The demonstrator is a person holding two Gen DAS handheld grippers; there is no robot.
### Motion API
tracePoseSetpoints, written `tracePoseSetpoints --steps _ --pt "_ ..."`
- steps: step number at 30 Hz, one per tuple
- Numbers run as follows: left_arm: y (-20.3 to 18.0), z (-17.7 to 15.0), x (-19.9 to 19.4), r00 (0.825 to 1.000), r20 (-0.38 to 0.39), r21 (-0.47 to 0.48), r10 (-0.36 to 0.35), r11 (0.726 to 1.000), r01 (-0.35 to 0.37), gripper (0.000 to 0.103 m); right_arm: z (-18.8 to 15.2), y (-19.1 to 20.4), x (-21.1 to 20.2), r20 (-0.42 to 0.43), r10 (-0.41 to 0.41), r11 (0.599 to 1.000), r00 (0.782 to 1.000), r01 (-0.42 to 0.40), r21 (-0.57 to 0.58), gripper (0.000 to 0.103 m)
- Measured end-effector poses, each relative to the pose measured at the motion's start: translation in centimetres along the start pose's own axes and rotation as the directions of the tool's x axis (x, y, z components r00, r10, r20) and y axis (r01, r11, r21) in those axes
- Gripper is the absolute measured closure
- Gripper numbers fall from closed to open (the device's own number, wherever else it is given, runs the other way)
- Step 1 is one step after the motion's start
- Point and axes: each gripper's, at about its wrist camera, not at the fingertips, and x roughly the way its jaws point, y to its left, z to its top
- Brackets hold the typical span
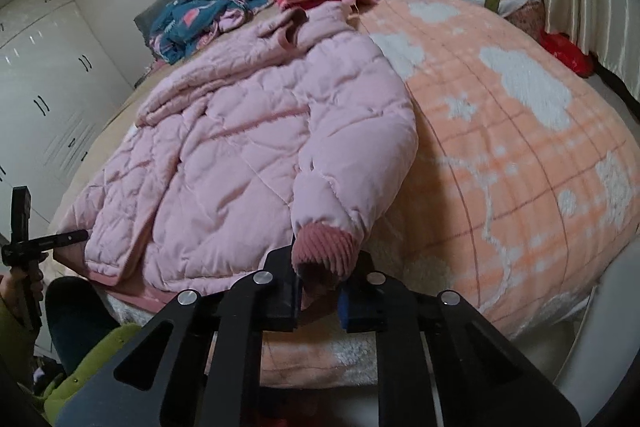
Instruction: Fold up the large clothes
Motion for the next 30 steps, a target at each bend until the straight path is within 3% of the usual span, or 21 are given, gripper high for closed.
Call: tracePoseSetpoints --steps 13,30 --pt "-1.5 3.1 -4.6 0.986 0.152 -0.004 -0.071 0.997 0.073 0.096 3.0 1.9 -2.6 0.095 0.052 0.999 0.994 -0.052 0.000 0.092" --pt "-1.3 5.8 -6.5 0.966 0.224 -0.036 -0.129 0.989 0.141 0.096 6.4 3.6 -4.6 0.194 0.084 0.996 0.977 -0.083 -0.014 0.093"
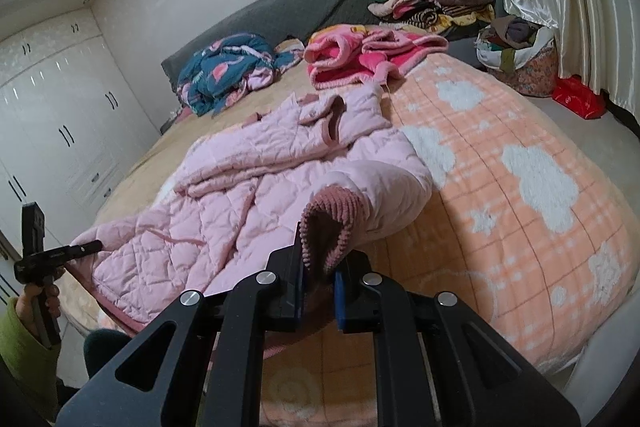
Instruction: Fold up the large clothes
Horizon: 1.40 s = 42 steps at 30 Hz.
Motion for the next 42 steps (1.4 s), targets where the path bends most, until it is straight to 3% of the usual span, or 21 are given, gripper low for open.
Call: tracePoseSetpoints --steps 24,42 --pt "-2.0 5.8 -1.2 0.996 0.084 0.019 0.018 1.000 -0.020 0.096 4.6 -0.6 0.1 0.073 0.021 0.998 0.997 -0.026 0.057 0.093" --pt "-1.3 11.8 -0.9 0.987 0.157 0.025 0.024 0.999 -0.028 0.095 11.9 1.2 1.9 0.149 -0.019 0.998 0.989 0.011 0.055 0.093"
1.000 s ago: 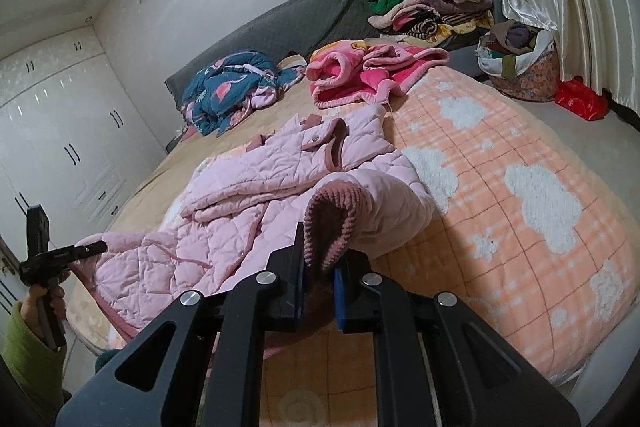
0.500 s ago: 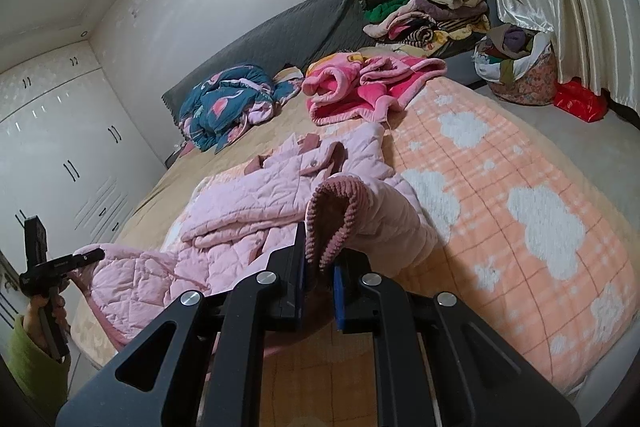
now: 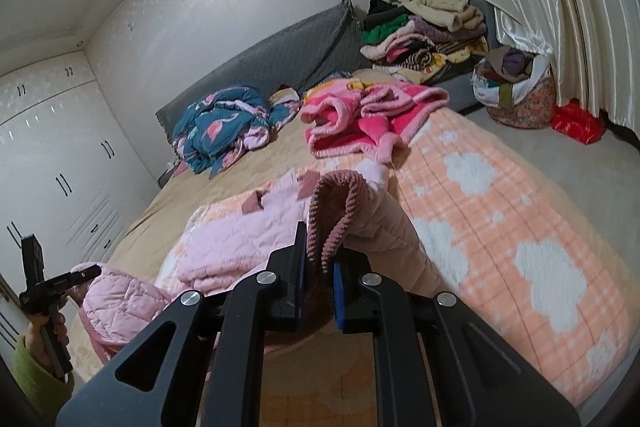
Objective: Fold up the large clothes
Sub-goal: 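Lift the hem with the right tool toward the collar while the left tool holds the cuff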
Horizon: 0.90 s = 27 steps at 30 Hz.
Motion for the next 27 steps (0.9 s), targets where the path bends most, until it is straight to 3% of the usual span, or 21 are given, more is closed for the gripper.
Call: tracePoseSetpoints --steps 17,27 --pt "0.2 4.3 2.0 0.997 0.050 0.017 0.058 0.998 -0.059 0.094 4.8 0.0 3.2 0.050 -0.042 0.999 0.998 0.040 0.037 0.093" --pt "0.2 5.9 3.7 0.989 0.069 0.053 0.130 0.990 -0.134 0.094 6.9 0.6 6.1 0.052 -0.084 0.996 0.995 0.085 -0.013 0.093"
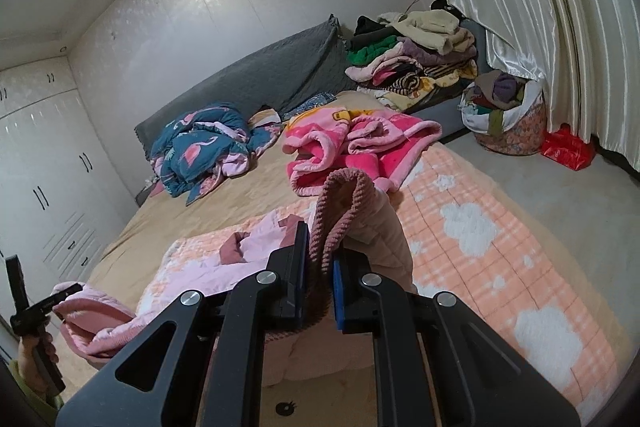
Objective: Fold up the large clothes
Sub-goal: 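Lift the hem with the right tool toward the collar while the left tool holds the cuff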
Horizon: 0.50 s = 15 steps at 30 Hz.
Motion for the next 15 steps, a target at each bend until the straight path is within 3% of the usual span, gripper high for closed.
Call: tracePoseSetpoints --steps 15 --pt "-0.1 0.9 4.1 0.997 0.012 0.067 0.071 0.995 -0.072 0.092 2.3 0.0 6.5 -0.043 -0.055 0.998 0.998 0.054 -0.023 0.093"
